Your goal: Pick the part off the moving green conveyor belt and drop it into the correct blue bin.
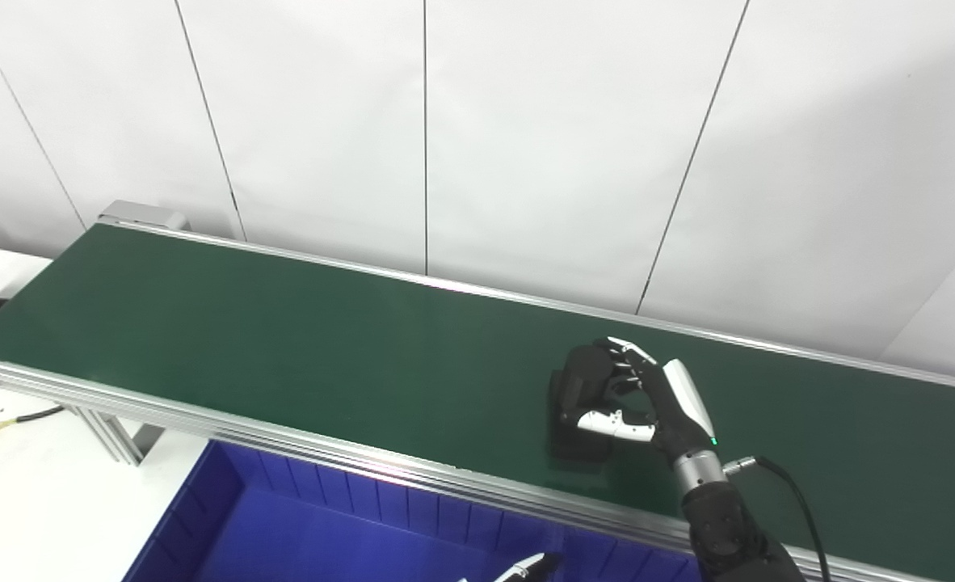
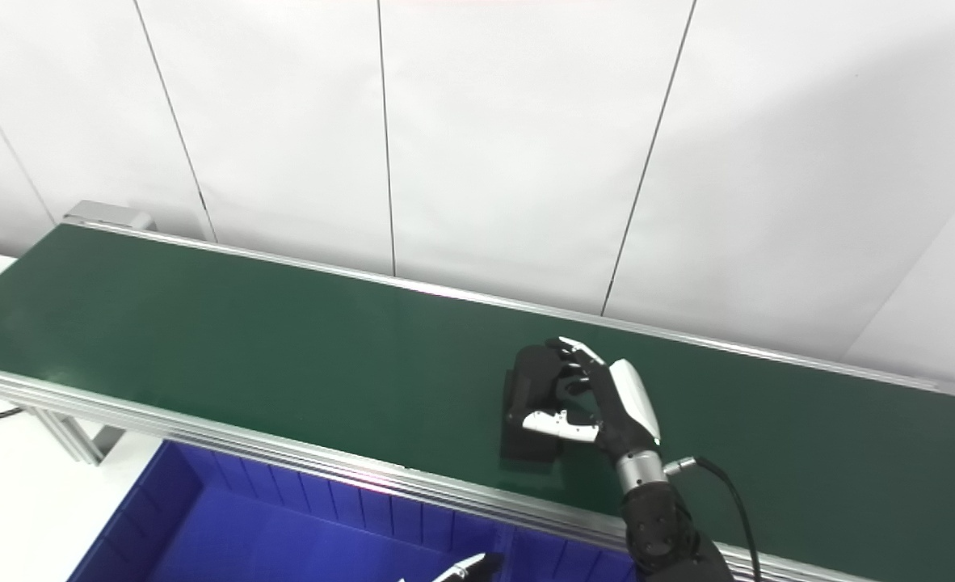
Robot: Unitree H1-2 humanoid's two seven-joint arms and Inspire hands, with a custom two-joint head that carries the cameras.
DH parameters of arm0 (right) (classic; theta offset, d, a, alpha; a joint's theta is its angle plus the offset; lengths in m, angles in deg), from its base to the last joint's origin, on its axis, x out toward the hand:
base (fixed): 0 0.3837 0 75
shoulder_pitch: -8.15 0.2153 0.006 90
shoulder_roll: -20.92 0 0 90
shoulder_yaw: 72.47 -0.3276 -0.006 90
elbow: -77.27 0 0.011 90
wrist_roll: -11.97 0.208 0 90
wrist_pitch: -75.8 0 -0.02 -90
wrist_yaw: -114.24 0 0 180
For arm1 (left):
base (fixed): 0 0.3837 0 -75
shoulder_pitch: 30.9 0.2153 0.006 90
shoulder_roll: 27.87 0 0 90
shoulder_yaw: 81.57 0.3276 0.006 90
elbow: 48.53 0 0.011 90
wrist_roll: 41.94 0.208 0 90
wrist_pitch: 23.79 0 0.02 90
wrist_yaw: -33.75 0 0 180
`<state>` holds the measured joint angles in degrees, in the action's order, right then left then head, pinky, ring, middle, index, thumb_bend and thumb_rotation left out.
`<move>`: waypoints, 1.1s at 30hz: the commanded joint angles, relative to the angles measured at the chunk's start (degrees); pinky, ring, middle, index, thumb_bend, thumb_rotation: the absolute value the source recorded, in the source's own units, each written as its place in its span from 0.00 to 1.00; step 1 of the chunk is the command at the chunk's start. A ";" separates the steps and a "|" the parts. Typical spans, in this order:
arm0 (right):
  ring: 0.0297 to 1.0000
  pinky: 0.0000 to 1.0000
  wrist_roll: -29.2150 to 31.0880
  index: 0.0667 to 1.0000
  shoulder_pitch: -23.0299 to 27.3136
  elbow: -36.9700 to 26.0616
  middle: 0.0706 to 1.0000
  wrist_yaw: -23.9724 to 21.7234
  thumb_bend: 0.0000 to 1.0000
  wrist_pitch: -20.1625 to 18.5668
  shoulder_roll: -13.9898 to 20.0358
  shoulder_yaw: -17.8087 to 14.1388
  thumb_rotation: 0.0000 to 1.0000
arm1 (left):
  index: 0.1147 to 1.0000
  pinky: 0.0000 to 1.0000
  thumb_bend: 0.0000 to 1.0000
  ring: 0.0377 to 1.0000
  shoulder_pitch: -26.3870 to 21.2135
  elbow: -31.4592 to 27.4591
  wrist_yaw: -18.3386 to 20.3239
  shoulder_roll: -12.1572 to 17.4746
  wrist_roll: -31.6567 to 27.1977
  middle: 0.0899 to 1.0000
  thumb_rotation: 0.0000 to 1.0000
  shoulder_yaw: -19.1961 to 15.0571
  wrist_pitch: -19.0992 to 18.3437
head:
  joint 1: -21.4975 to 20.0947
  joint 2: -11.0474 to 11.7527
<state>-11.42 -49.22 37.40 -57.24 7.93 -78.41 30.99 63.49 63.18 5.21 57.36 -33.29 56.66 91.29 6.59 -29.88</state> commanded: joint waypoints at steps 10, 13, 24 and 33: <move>0.29 0.25 -0.53 0.49 2.25 -1.47 0.37 -0.06 0.52 0.13 0.50 1.50 0.00 | 0.87 0.86 0.86 0.87 -0.39 -0.92 0.03 -0.30 0.39 0.89 0.88 -0.46 1.85 | -0.07 -0.04; 0.29 0.24 -0.52 0.49 2.13 -2.18 0.37 -0.50 0.52 -0.21 0.69 1.57 0.00 | 0.88 0.87 0.86 0.87 -0.42 -0.94 0.04 -0.35 0.46 0.89 0.89 -0.42 1.85 | -0.15 -0.15; 0.34 0.30 2.19 0.49 -2.40 -10.86 0.38 -4.18 0.52 -0.44 1.17 0.33 0.00 | 0.88 0.89 0.87 0.88 0.03 -1.49 1.82 -0.60 -0.81 0.89 0.87 -1.78 1.85 | -8.30 -2.17; 0.32 0.28 3.20 0.48 -7.56 -24.76 0.38 -6.56 0.52 -4.80 0.20 -0.76 0.00 | 0.94 0.91 0.86 0.94 0.92 -4.70 5.27 1.13 -3.08 0.93 0.93 -5.00 1.85 | -25.90 -6.17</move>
<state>-9.19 -57.93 16.08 -63.73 3.82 -77.80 31.04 64.30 60.24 9.70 58.51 -35.87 52.28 91.29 -16.26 -35.16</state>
